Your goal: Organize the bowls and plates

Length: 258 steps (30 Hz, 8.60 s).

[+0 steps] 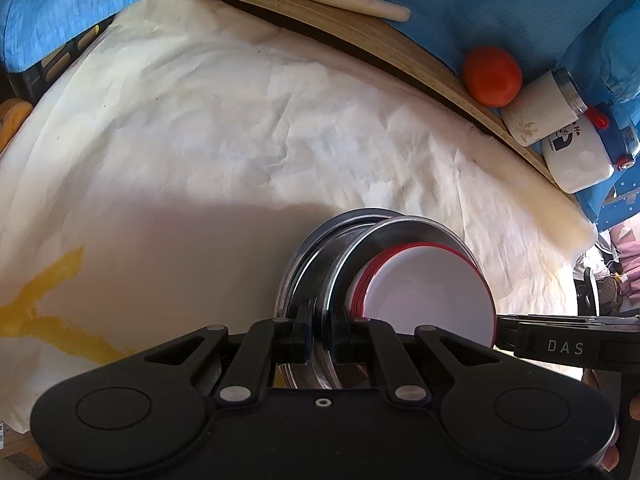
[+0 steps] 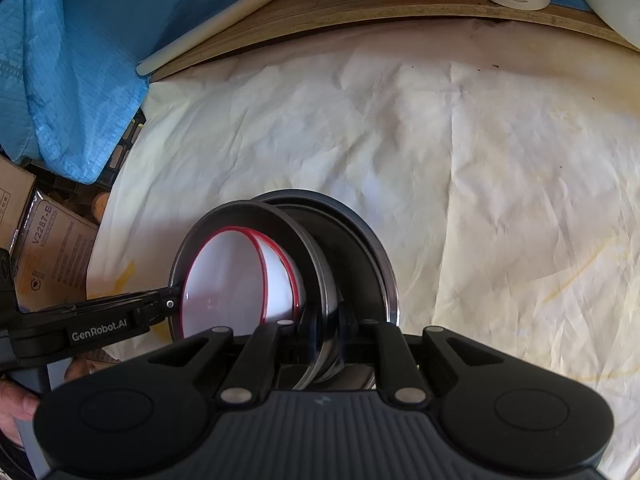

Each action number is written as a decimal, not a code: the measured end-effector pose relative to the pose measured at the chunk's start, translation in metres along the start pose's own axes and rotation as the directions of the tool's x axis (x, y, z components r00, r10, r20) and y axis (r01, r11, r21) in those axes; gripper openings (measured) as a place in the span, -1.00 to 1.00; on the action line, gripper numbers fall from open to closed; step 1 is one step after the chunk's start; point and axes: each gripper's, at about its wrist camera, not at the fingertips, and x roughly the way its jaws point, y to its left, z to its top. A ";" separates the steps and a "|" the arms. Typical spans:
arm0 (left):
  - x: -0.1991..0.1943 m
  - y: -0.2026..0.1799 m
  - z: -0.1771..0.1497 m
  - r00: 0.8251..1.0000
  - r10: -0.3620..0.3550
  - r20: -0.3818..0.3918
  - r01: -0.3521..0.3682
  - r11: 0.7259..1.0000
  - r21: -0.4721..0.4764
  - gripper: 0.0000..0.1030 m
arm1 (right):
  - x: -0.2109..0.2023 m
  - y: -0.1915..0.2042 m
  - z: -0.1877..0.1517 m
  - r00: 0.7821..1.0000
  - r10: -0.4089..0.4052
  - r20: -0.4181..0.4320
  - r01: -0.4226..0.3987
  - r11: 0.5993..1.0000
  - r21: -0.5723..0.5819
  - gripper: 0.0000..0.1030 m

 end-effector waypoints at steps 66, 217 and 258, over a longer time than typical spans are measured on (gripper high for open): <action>0.003 -0.001 -0.001 1.000 0.004 -0.011 -0.004 1.000 0.004 -0.87 | 0.009 -0.004 -0.001 1.000 0.002 -0.027 -0.002 1.000 0.008 -0.74; -0.032 -0.005 -0.258 0.625 0.241 0.743 -0.351 0.936 -0.009 0.98 | -0.022 -0.017 -0.255 0.547 -0.018 0.837 0.242 0.961 -0.137 0.99; -0.027 -0.006 -0.257 0.694 0.175 0.699 -0.283 0.958 0.041 0.98 | -0.021 -0.018 -0.257 0.549 -0.023 0.836 0.239 0.962 -0.130 0.99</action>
